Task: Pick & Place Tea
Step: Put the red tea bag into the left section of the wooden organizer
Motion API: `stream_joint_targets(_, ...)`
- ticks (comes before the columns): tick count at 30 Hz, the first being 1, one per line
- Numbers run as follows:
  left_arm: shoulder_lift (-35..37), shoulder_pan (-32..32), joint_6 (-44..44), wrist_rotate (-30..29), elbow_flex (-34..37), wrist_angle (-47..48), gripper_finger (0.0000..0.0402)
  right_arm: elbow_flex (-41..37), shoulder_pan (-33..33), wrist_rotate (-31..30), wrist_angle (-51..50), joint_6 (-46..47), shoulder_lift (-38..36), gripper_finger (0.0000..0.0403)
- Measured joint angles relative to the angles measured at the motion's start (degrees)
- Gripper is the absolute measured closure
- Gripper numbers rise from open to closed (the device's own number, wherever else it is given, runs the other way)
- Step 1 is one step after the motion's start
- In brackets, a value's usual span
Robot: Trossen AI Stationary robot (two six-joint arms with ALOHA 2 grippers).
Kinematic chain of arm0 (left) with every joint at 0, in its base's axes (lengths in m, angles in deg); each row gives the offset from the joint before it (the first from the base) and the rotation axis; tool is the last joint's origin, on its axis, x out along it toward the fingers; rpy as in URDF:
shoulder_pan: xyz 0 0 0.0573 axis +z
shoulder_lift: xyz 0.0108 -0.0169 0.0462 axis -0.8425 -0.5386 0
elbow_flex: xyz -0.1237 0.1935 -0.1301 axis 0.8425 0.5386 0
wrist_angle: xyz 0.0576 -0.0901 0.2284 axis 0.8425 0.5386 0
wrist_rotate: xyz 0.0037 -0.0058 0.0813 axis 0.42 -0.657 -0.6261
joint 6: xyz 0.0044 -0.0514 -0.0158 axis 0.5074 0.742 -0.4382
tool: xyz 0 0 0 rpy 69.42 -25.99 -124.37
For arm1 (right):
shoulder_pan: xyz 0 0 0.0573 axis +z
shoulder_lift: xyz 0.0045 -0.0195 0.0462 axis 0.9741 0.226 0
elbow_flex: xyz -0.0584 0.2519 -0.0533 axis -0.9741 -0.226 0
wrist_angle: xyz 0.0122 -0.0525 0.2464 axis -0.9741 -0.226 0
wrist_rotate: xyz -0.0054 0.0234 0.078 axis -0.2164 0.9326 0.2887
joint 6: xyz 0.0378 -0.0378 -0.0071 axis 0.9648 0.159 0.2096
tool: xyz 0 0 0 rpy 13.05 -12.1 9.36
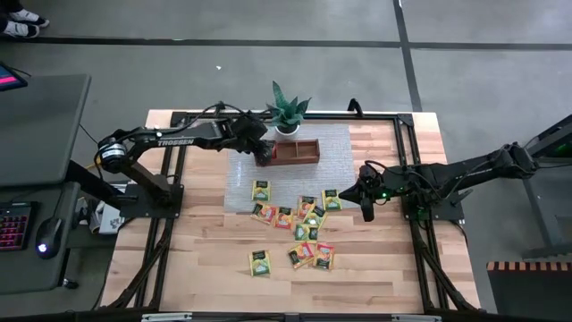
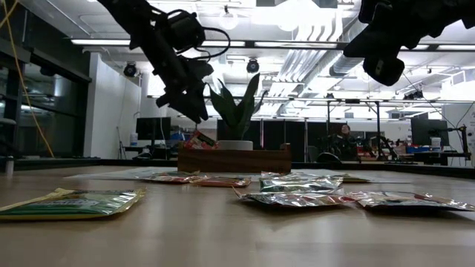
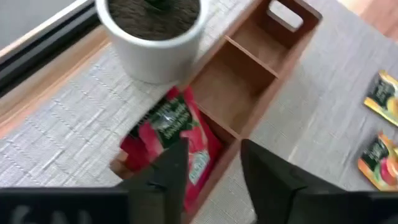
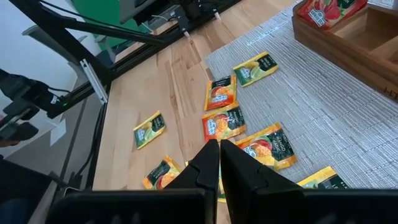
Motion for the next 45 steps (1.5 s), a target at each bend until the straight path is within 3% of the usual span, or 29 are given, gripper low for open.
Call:
stream_joint_targets(8, -0.02, -3.92, 0.43, -2.86, 0.00, -0.29, 0.0392, 0.00, 0.00, -1.77, 0.01, -0.42, 0.00, 0.0391)
stream_joint_targets(15, -0.02, -4.45, 4.46, -7.19, 0.00, -0.28, 0.0399, 0.00, 0.00, -2.80, -0.01, -0.42, 0.00, 0.0391)
stream_joint_targets(24, -0.02, -4.45, 17.09, -10.98, 0.00, 2.24, 0.0401, 0.00, 0.00, -2.82, 0.00, -0.42, 0.00, 0.0391)
stream_joint_targets(36, -2.27, -4.43, 26.35, -9.94, 0.02, 7.90, 0.0401, 0.00, 0.00, -4.33, -0.01, -0.60, 0.00, 0.0391)
stream_joint_targets(45, -5.74, -4.53, 26.75, -8.00, 0.00, 5.22, 0.0401, 0.00, -0.02, -4.35, -0.01, -0.68, 0.02, 0.0391)
